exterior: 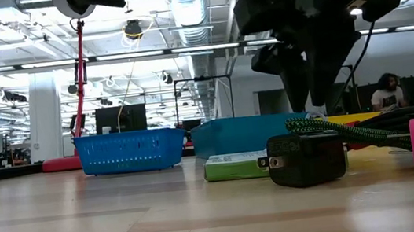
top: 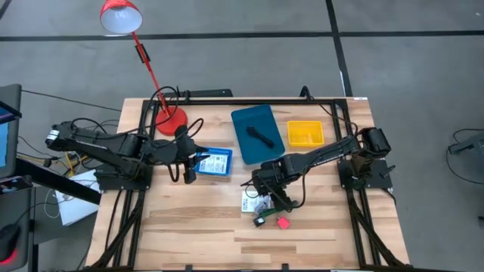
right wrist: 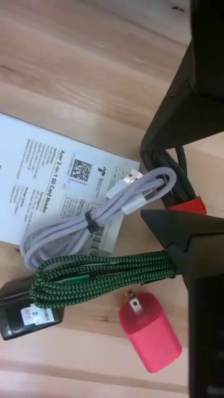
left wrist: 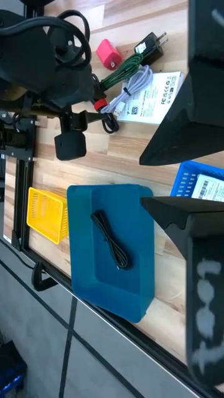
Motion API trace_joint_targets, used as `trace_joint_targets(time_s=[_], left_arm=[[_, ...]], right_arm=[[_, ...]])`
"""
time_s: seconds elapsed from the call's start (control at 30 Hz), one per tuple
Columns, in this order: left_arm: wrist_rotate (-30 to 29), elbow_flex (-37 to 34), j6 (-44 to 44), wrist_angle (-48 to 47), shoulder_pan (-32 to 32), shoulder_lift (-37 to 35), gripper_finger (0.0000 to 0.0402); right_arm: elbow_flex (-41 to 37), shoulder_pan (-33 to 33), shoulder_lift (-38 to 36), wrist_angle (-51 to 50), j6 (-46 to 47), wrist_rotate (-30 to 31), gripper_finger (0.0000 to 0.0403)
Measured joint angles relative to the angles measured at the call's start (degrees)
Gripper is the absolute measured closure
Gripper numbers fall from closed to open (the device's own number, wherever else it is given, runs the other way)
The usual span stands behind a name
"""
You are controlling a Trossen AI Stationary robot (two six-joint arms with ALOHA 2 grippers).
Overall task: Pick and place items into bin
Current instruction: Put the white charger cable into the blue bin
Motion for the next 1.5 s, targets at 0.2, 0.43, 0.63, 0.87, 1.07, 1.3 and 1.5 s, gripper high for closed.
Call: trace_joint_targets(time_s=[0.2,0.43,0.63,0.87,1.07,1.3,1.5], left_arm=[[0.0,-0.02,-0.02,0.0,0.0,0.0,0.0321],[0.02,-0.02,-0.02,0.0,0.0,0.0,0.0321],[0.02,-0.02,-0.15,0.0,0.0,0.0,0.0321],[0.04,-0.02,-0.2,-0.02,0.0,0.02,0.0321],[0.04,-0.04,-0.42,-0.03,0.01,0.02,0.0321],[0.04,-0.04,-0.47,0.0,0.02,0.02,0.0321],[0.03,-0.04,-0.58,0.01,0.01,0.02,0.0321]], right_arm=[[0.0,0.0,0.0,0.3,-0.02,0.0,0.025],[0.0,0.0,0.0,0.4,-0.02,0.0,0.0259],[0.02,0.0,0.22,0.45,0.35,0.0,0.0267],[0.07,0.02,4.56,-0.27,0.37,-0.22,0.0267],[0.04,-0.09,6.56,-0.5,0.07,-2.59,0.0273],[0.04,-0.11,6.11,-1.42,0.01,-2.75,0.0316],[0.39,-0.11,5.97,-2.47,-0.07,-2.78,0.0367]])
